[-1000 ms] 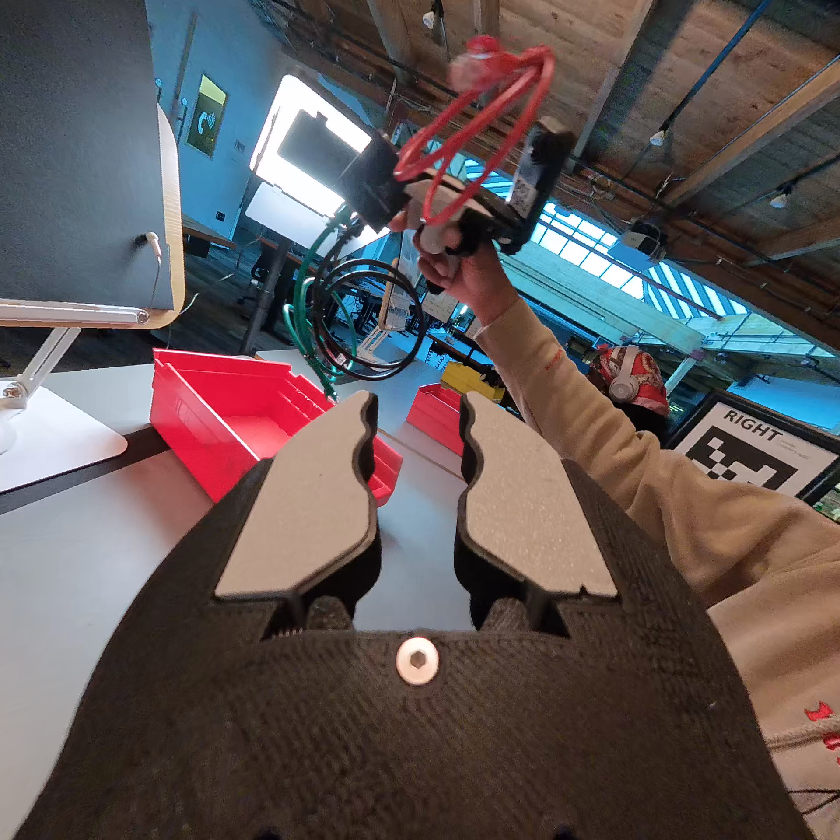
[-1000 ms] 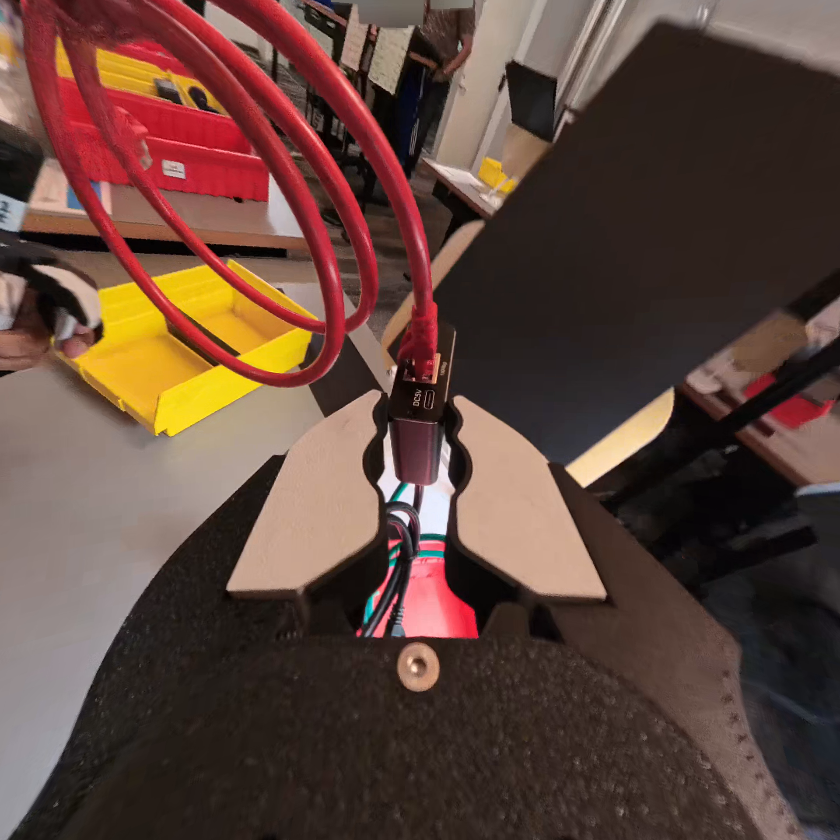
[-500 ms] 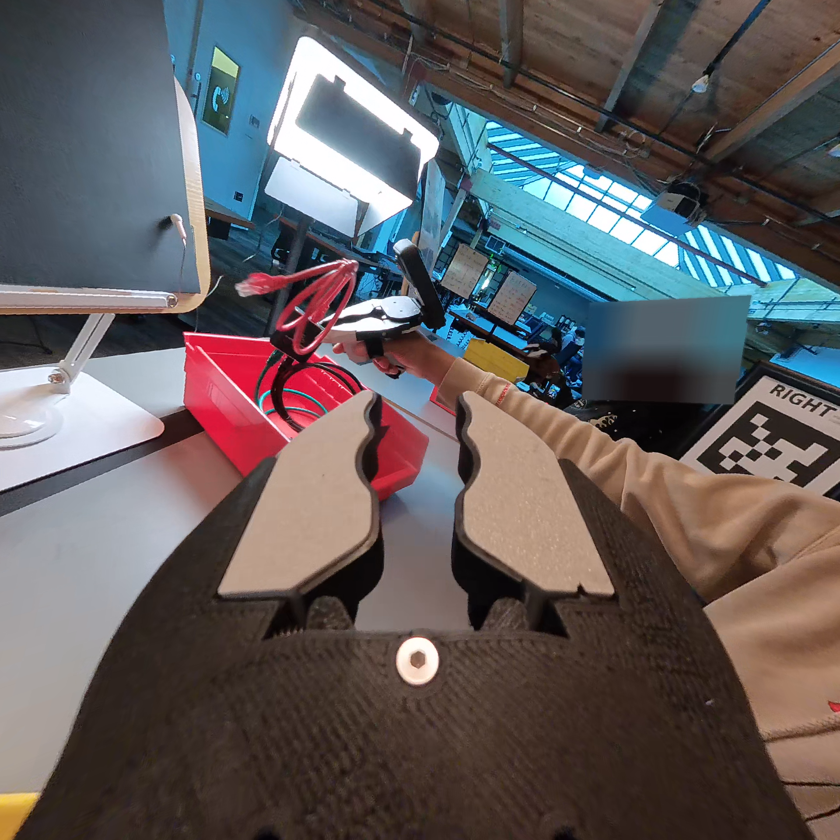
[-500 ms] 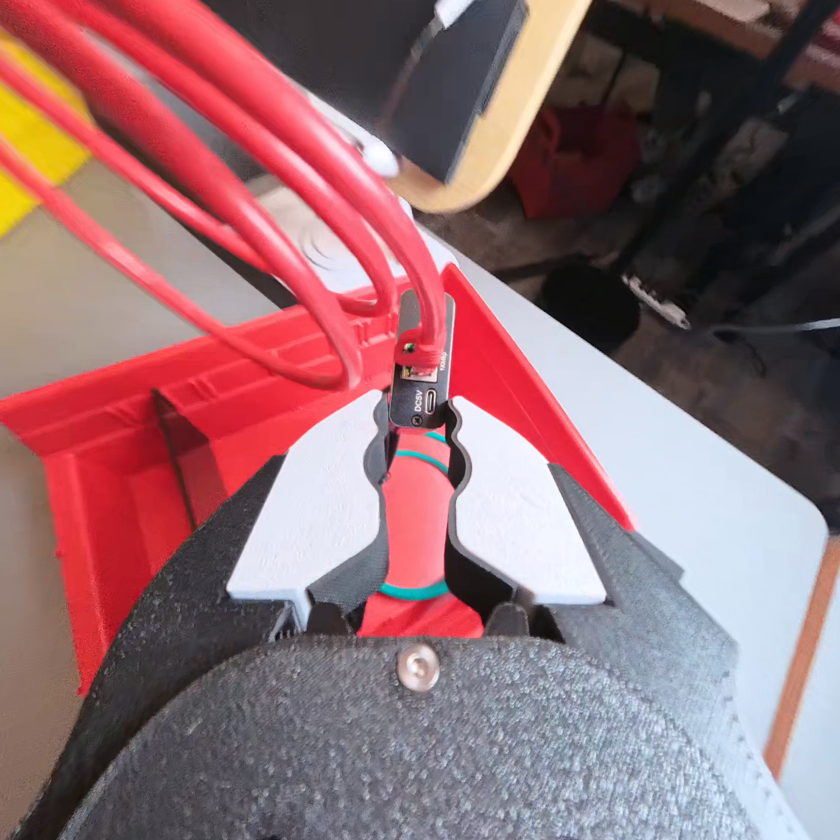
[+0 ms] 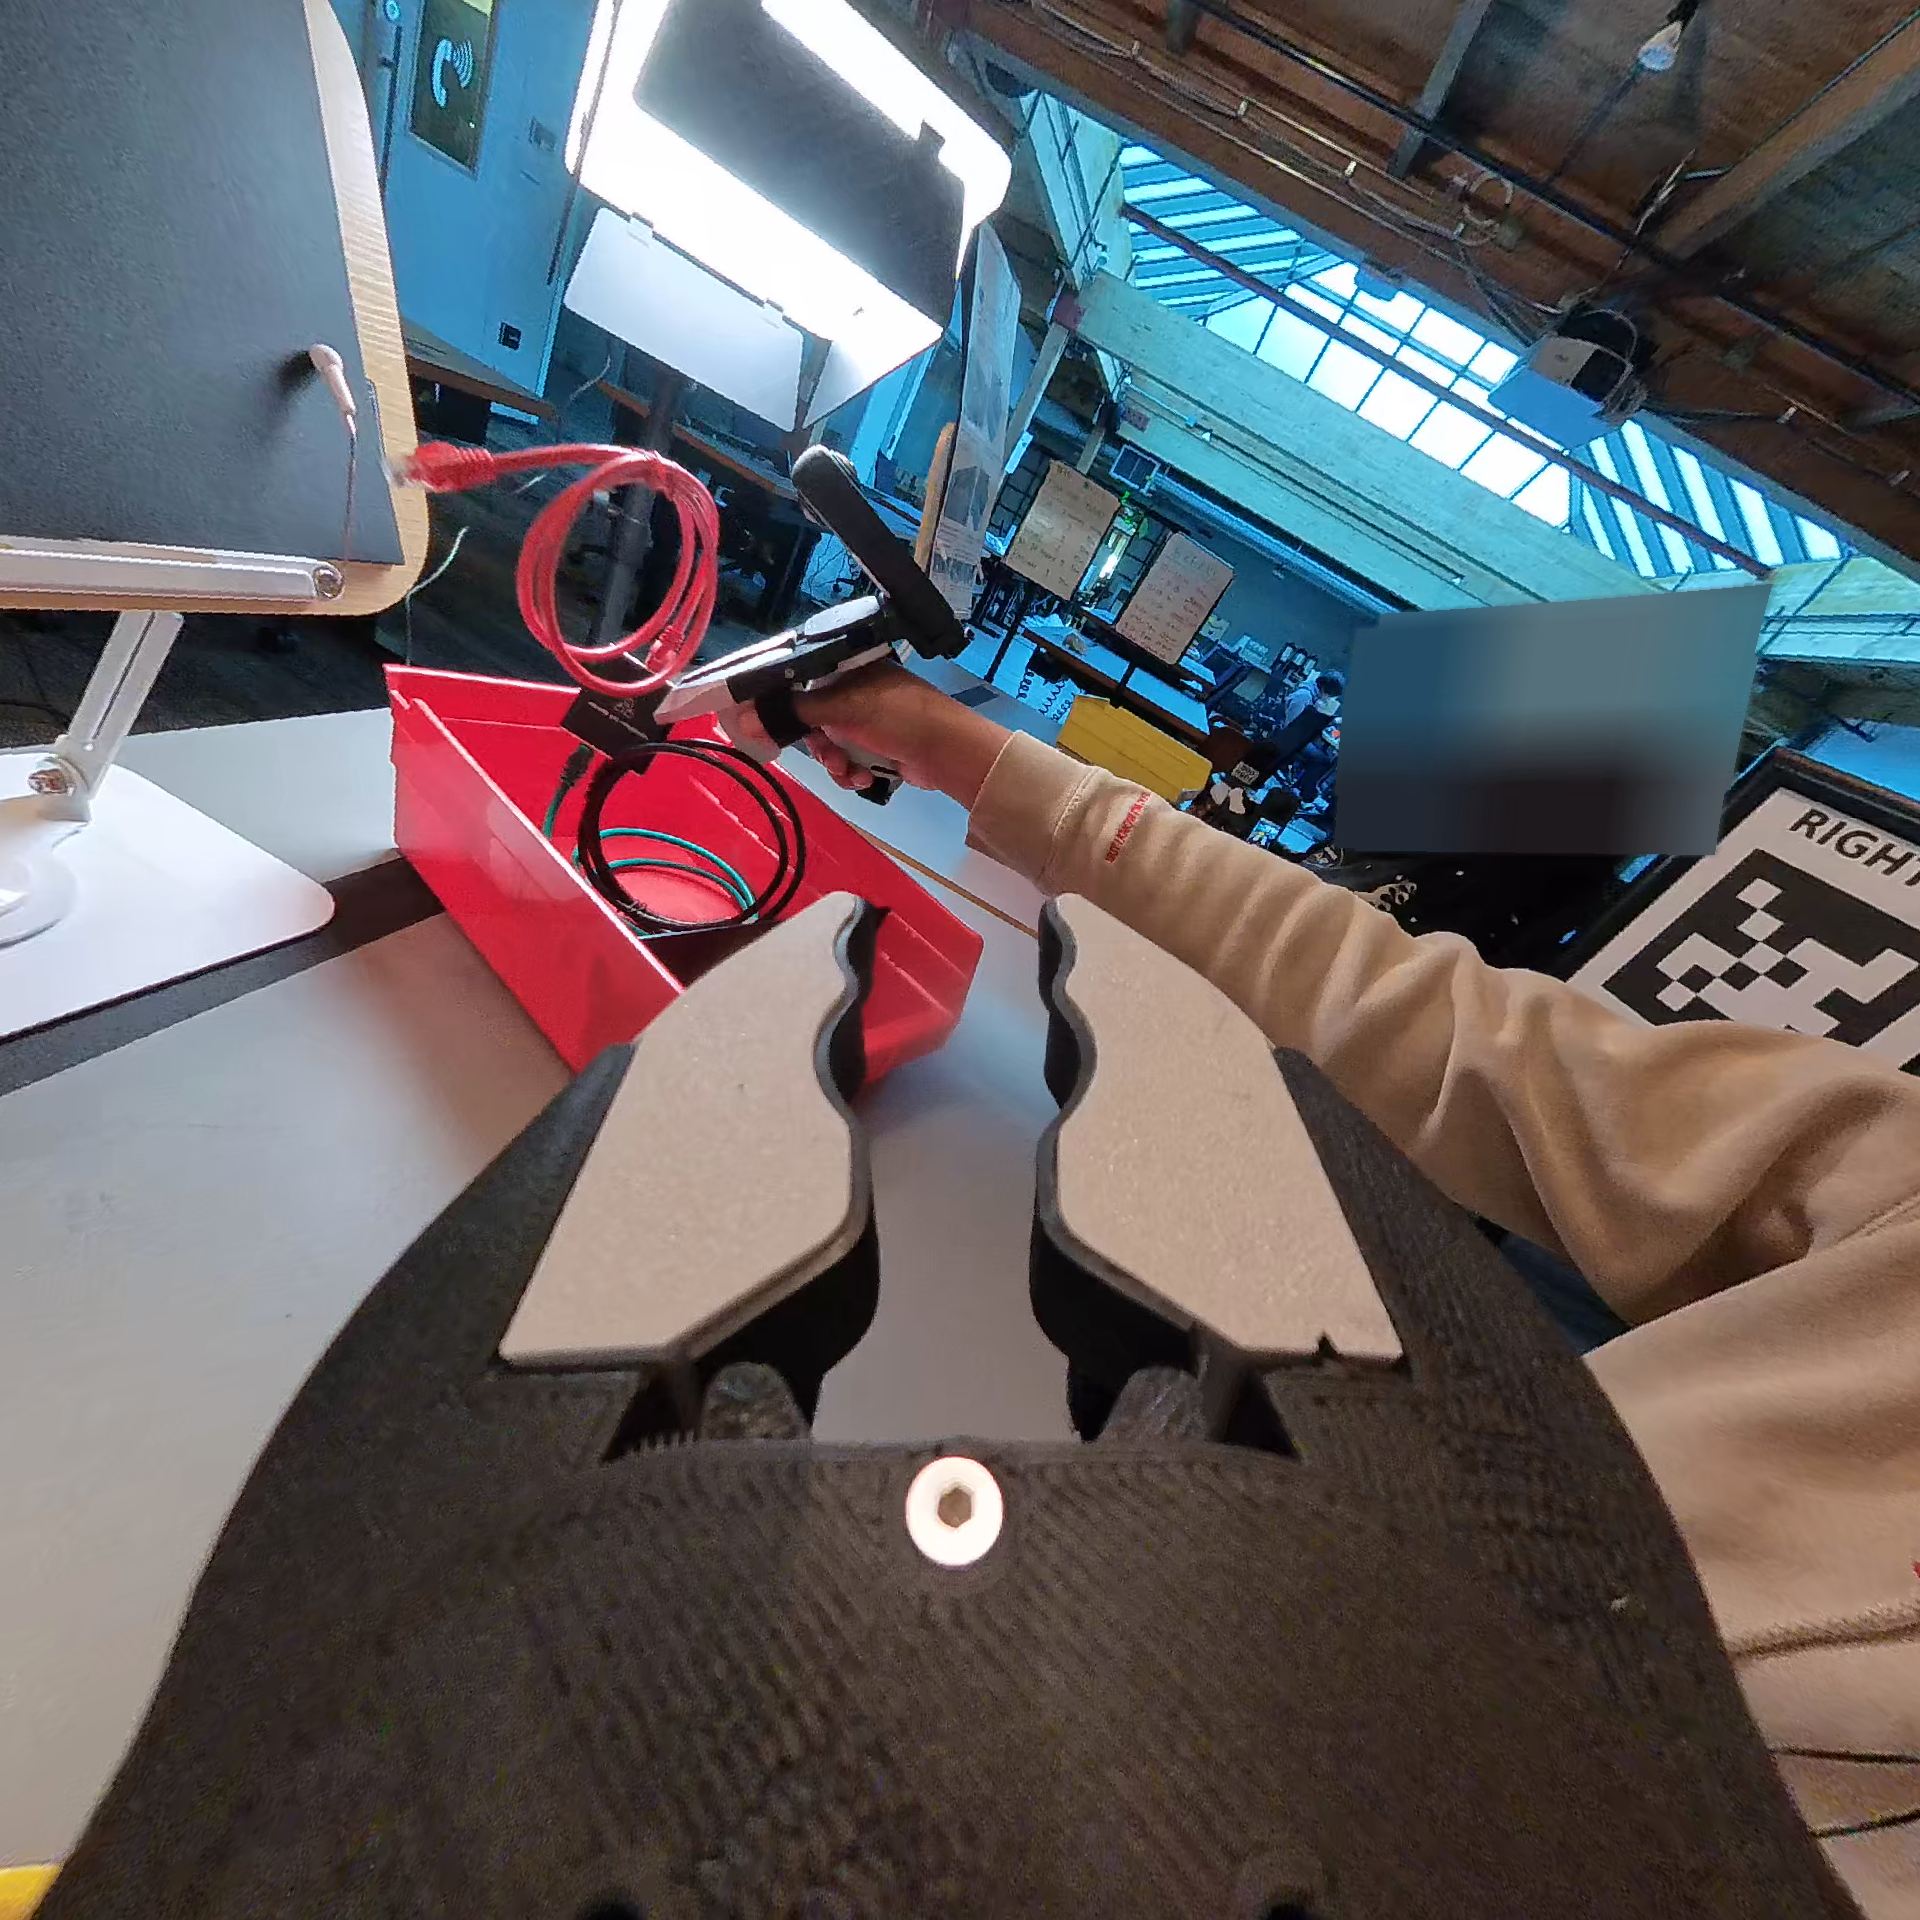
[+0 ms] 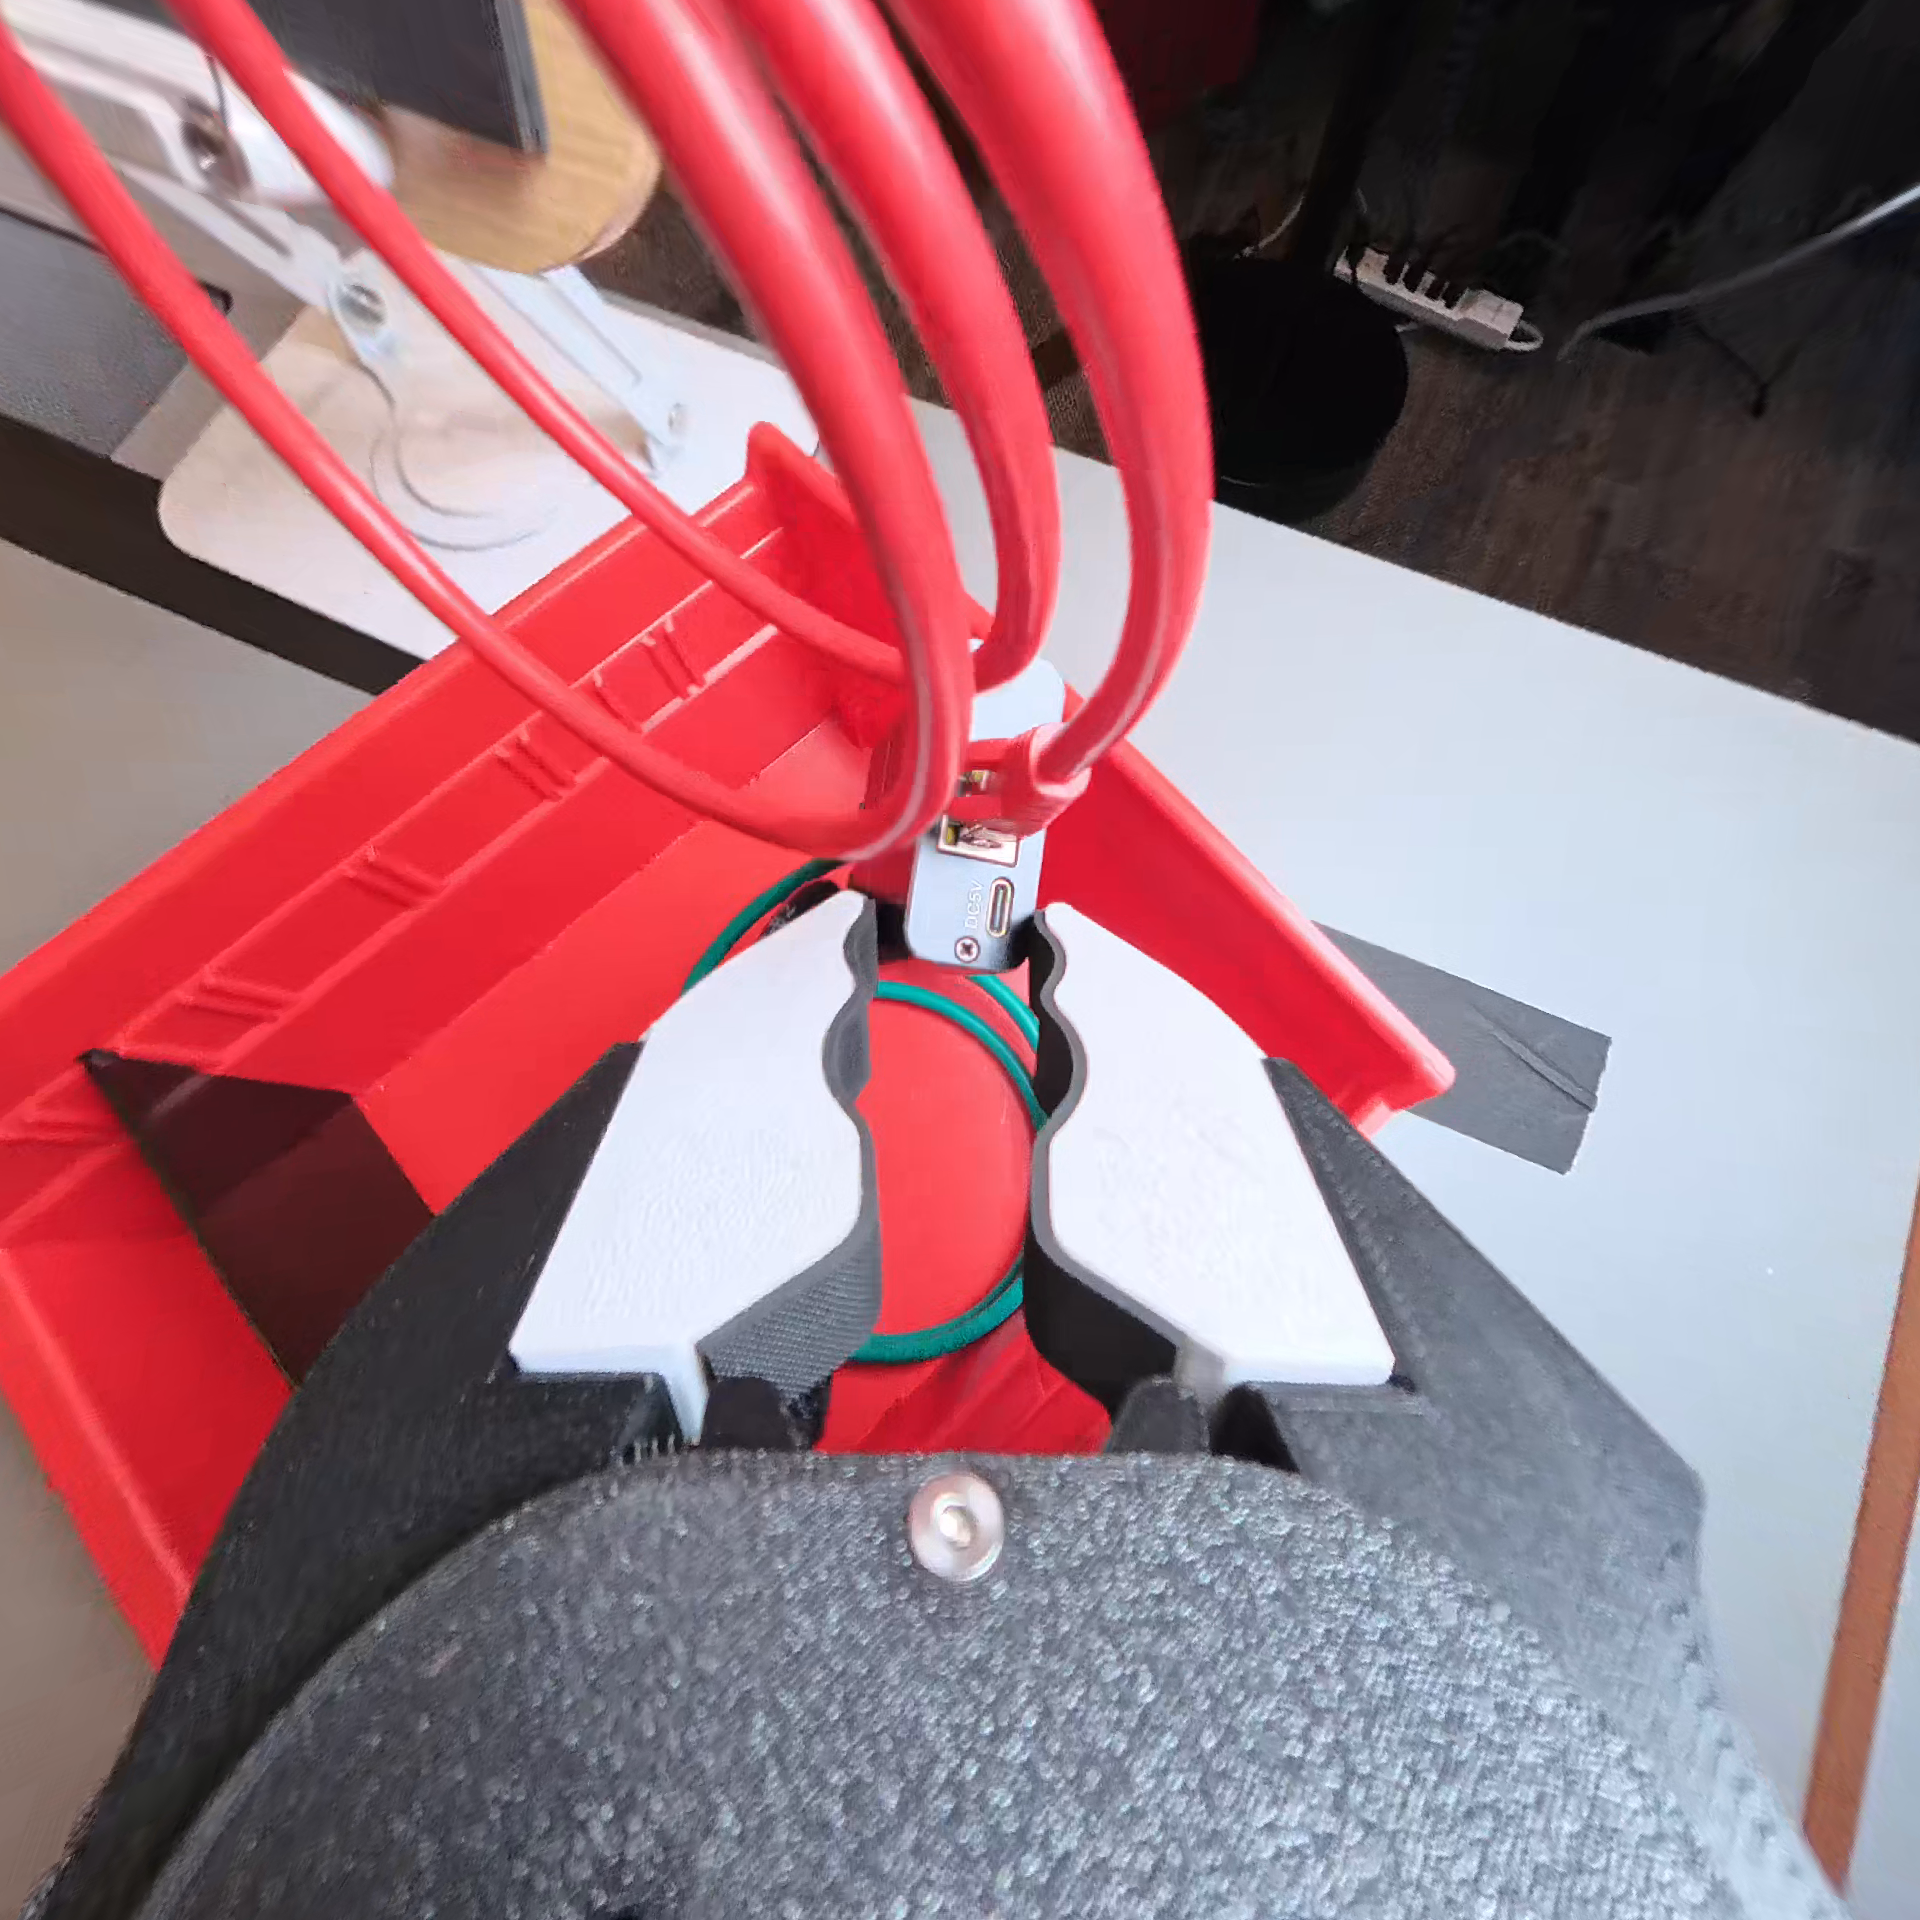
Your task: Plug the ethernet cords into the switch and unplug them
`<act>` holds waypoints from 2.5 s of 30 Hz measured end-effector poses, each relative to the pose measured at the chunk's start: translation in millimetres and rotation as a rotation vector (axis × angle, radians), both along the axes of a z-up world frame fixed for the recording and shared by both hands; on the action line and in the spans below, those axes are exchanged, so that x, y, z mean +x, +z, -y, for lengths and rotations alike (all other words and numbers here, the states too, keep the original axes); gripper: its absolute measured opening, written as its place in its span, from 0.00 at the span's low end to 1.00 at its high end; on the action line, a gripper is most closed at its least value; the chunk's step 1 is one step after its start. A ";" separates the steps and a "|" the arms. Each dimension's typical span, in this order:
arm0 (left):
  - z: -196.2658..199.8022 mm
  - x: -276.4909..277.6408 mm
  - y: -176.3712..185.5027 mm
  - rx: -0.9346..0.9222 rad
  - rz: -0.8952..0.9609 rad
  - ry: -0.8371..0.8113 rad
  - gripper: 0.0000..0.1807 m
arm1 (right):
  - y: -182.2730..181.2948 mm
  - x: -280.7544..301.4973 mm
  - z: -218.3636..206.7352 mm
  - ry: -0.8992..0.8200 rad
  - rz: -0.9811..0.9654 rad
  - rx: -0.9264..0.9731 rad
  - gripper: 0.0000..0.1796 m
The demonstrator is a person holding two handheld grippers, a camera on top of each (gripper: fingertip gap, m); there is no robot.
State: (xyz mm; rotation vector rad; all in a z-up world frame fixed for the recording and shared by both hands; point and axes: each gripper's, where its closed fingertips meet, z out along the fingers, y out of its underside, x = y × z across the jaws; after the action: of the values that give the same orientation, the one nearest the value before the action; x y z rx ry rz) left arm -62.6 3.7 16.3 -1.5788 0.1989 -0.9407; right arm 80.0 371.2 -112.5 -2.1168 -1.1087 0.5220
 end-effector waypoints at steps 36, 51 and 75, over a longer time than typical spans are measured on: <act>118.2 -151.7 -196.4 -0.608 -1.152 0.338 0.41 | -74.2 4.2 233.8 0.397 0.399 0.421 0.39; 88.0 -119.7 -236.5 -0.484 -1.441 0.203 0.17 | -101.2 15.9 258.9 0.685 0.591 0.514 0.16; 52.9 53.6 -165.1 -0.199 -0.580 0.179 0.28 | -23.3 175.0 303.0 -0.066 -0.245 0.401 0.35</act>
State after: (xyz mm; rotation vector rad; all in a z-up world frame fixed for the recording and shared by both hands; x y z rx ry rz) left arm -9.0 -49.3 -148.8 -1.9915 0.3692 -0.3517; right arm 255.0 68.2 -135.8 -1.6859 -0.9130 0.4685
